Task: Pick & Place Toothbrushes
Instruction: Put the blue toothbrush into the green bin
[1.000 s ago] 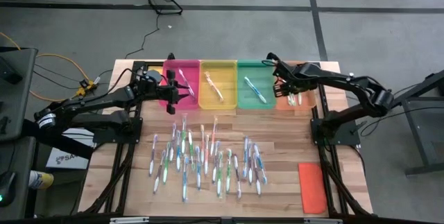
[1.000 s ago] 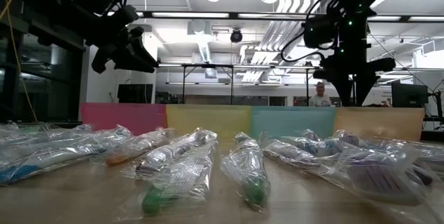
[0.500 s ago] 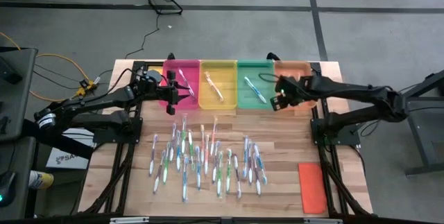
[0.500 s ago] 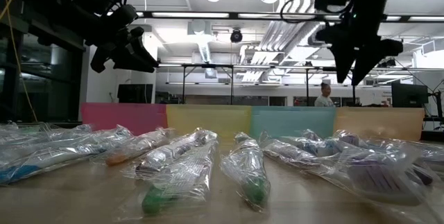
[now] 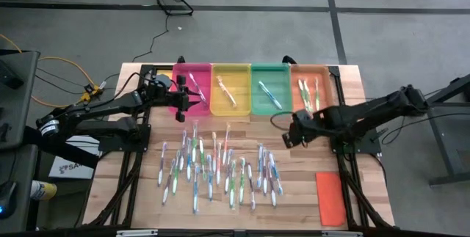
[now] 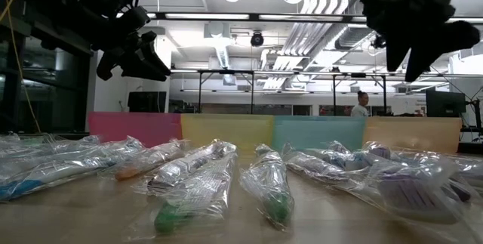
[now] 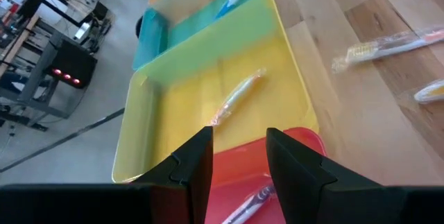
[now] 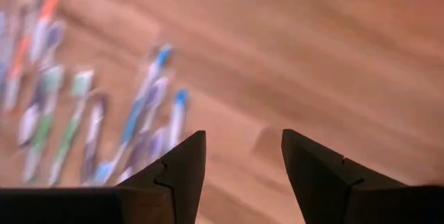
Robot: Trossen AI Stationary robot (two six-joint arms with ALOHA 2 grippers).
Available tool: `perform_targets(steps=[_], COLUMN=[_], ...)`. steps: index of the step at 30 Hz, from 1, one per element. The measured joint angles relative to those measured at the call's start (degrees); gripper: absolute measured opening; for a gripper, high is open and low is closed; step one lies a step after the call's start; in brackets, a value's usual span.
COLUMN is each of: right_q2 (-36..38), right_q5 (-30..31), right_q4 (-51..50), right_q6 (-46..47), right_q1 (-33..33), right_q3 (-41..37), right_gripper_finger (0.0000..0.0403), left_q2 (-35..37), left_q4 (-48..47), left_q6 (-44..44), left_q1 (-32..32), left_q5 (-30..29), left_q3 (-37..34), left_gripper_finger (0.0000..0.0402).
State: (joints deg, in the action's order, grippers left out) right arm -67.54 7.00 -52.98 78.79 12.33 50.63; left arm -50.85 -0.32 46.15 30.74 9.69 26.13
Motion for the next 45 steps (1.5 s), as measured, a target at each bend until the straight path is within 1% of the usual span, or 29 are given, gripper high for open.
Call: perform_targets(steps=[2, 4, 8, 12, 17, 21, 25, 30, 35, 42, 45], right_q2=[-0.77, -1.96, -6.3, -12.05, -18.85, -22.56, -24.72, -25.42, -25.42, -26.99, -28.56], right_q5=[0.38, 0.39, 0.57, -0.47, -1.73, -2.6, -2.71, -2.27, -0.51, -0.78, -1.36], right_q4=[2.91, 5.9, 11.92, 17.22, 21.52, 24.31, 26.37, 25.44, 23.9, 24.29, 26.63], right_q6=[1.89, 3.08, 5.14, 8.38, 13.14, 16.23, 16.98, 16.99, 17.0, 16.78, 15.72], right_q1=[3.15, 6.33, 11.14, 14.17, 16.68, 17.52, 17.52, 17.29, 17.19, 17.19, 17.19], right_q3=[0.0, 0.0, 0.0, 0.0, 0.0, 0.0, 0.0, 0.0, 0.0, 0.02, 0.02], right_gripper_finger=[0.0183, 0.0183, 0.0183, 0.0183, 0.0183, 0.0183, 0.0183, 0.0183, 0.0181, 0.0157, 0.0144], left_q2=[0.0, -0.02, -0.02, -0.02, -0.02, -0.02, -0.02, -0.02, -0.04, -0.04, -0.04], left_q4=[0.04, 0.16, 0.15, 0.15, 0.16, 0.15, 0.13, -0.2, -1.0, -1.18, -1.18], left_q6=[-0.3, -0.34, -0.65, -1.31, -1.35, -1.42, -1.42, -1.42, -1.37, -1.35, -1.33], left_q1=[0.0, 0.0, 0.0, 0.0, 0.0, 0.0, 0.0, 0.0, 0.0, 0.0, 0.0], left_q5=[0.46, 2.17, 3.63, 4.53, 4.85, 4.85, 4.85, 4.85, 4.85, 4.86, 4.87], left_q3=[0.0, 0.0, 0.0, 0.0, 0.0, 0.0, 0.0, 0.0, 0.0, 0.0, 0.02], left_gripper_finger=[0.0129, 0.0129, 0.0129, 0.0129, 0.0129, 0.0129, 0.0129, 0.0129, 0.0129, 0.0129, 0.0129])
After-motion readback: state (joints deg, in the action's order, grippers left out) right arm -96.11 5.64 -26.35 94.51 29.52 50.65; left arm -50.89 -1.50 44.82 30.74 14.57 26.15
